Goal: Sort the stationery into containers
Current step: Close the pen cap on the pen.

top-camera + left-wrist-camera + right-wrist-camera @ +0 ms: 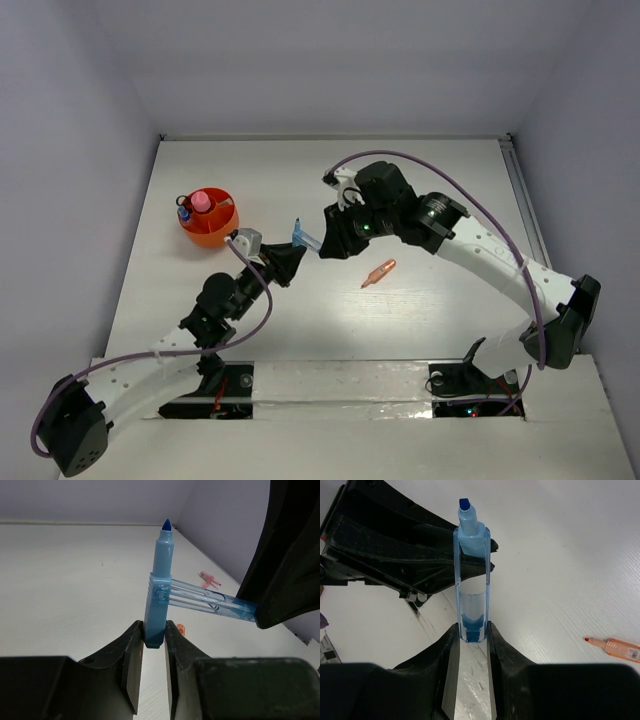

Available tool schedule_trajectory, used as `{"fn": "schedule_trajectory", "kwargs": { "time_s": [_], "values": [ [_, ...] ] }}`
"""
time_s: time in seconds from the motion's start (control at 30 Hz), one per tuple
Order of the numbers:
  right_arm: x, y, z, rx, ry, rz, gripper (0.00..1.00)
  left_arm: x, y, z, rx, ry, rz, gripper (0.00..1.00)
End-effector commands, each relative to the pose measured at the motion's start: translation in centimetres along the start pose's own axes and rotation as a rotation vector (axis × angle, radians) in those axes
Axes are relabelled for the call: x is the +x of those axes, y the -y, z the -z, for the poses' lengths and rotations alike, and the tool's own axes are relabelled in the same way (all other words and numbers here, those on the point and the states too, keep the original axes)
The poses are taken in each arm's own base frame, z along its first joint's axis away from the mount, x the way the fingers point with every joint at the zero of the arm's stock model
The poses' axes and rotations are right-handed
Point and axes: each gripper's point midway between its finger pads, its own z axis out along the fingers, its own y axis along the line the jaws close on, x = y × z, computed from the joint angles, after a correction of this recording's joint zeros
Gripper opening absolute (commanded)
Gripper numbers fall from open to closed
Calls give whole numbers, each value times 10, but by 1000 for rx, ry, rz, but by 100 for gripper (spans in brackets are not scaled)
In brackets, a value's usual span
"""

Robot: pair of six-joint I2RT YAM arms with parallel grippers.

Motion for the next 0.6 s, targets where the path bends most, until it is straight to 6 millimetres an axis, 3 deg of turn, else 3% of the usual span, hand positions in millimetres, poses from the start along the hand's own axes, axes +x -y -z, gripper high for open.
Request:
{"fn": "schedule_trajectory", "kwargs": {
  "time_s": [0.0, 0.23, 0.57],
  "values": [
    [-29, 8, 19, 72, 97, 22, 3, -38, 18, -4, 43, 94, 5, 0],
    [-61, 12, 42, 151, 238, 48, 4, -6, 9, 3, 26, 2, 6, 0],
    [-105, 12, 40, 176, 365, 104, 4, -6, 26, 5, 102, -25, -9, 0]
  ]
}}
